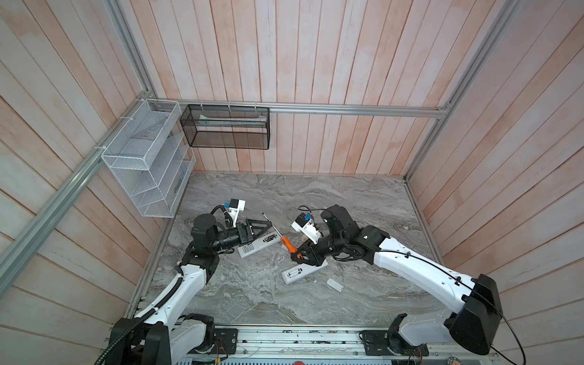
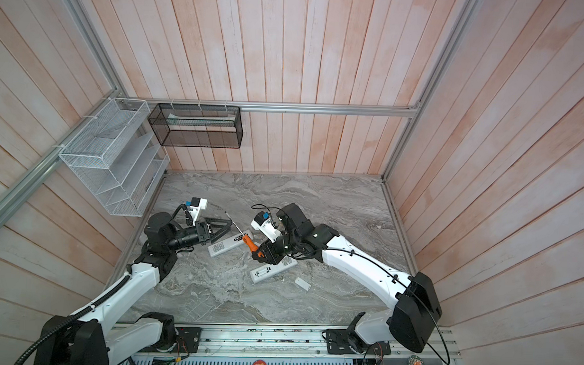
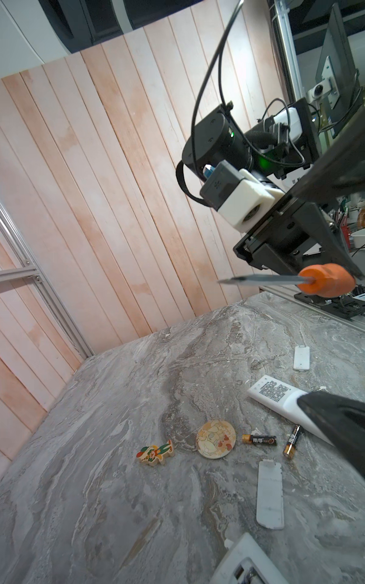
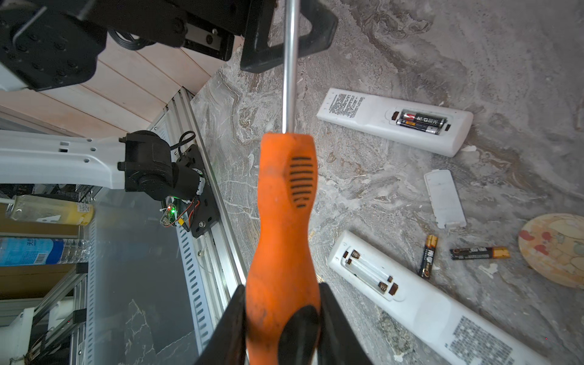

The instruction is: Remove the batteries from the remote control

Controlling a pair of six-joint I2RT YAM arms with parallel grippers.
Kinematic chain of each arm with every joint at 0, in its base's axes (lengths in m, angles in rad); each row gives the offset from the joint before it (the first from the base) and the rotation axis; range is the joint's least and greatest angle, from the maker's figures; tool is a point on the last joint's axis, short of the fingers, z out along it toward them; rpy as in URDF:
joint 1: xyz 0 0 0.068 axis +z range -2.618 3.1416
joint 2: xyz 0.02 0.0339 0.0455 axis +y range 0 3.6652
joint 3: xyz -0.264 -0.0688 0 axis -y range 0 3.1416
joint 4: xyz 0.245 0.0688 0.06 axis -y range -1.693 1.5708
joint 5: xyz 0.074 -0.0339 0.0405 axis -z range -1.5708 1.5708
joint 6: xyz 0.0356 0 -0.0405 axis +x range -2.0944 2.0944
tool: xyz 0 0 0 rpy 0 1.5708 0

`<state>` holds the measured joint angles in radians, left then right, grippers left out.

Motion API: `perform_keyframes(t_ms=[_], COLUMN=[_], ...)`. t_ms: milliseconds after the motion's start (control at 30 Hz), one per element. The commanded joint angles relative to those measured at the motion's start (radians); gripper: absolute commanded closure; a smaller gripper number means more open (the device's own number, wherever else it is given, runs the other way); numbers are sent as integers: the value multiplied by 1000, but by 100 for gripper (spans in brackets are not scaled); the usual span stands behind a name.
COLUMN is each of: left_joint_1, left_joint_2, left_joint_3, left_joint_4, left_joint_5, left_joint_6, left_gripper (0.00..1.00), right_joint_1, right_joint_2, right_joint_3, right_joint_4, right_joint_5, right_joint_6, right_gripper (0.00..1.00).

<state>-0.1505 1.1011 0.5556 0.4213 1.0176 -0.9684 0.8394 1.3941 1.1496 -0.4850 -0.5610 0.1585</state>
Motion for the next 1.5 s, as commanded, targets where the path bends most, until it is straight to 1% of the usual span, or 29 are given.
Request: perform_keyframes(t_ms=[0, 100, 233, 300, 367, 600, 700, 767, 900, 967, 1033, 1067, 1100, 1167, 1233, 1333, 1467], left_joint_1=[-23, -32, -40, -44, -49, -52, -52, -52, -52, -51, -51, -51, -51, -52, -52, -53, -58], left_joint_2=[19, 22, 22, 23, 24, 33, 31, 28, 25, 27, 26, 27, 27, 31, 37, 43, 33], left_joint_3=[44, 43, 41, 41, 40, 34, 31, 29, 26, 25, 26, 26, 23, 10, -9, -33, -71], left_joint_4=[66, 85, 94, 103, 108, 111, 117, 122, 140, 158, 192, 207, 224, 291, 361, 423, 469], left_joint_5=[-21, -38, -46, -47, -46, -39, -46, -58, -90, -108, -138, -154, -175, -217, -259, -318, -383], left_joint_6=[-19, -32, -39, -46, -50, -60, -72, -81, -116, -139, -175, -192, -212, -269, -330, -406, -473], left_gripper=[17, 33, 52, 65, 73, 92, 96, 98, 100, 100, 100, 100, 100, 100, 100, 100, 100], right_joint_1=[12, 12, 13, 12, 12, 12, 12, 4, -47, -75, -114, -136, -163, -193, -195, -190, -181], right_joint_2=[5, 0, -1, 0, 2, 3, -11, -24, -78, -118, -169, -191, -214, -237, -230, -186, -140], right_joint_3=[39, 32, 21, 20, 22, 19, 11, 0, -51, -87, -157, -204, -254, -351, -398, -394, -375], right_joint_4=[28, 28, 31, 30, 32, 45, 59, 79, 183, 253, 364, 436, 521, 720, 855, 937, 998], right_joint_5=[-26, -15, -14, -10, -7, 10, 44, 61, 45, 67, 120, 119, 87, 8, -39, -104, -114], right_joint_6=[9, 9, 7, 7, 6, 9, 19, 29, 101, 164, 283, 347, 415, 559, 642, 680, 708], right_gripper=[89, 89, 89, 89, 89, 88, 83, 78, 51, 37, 18, 11, 4, 2, 2, 2, 2])
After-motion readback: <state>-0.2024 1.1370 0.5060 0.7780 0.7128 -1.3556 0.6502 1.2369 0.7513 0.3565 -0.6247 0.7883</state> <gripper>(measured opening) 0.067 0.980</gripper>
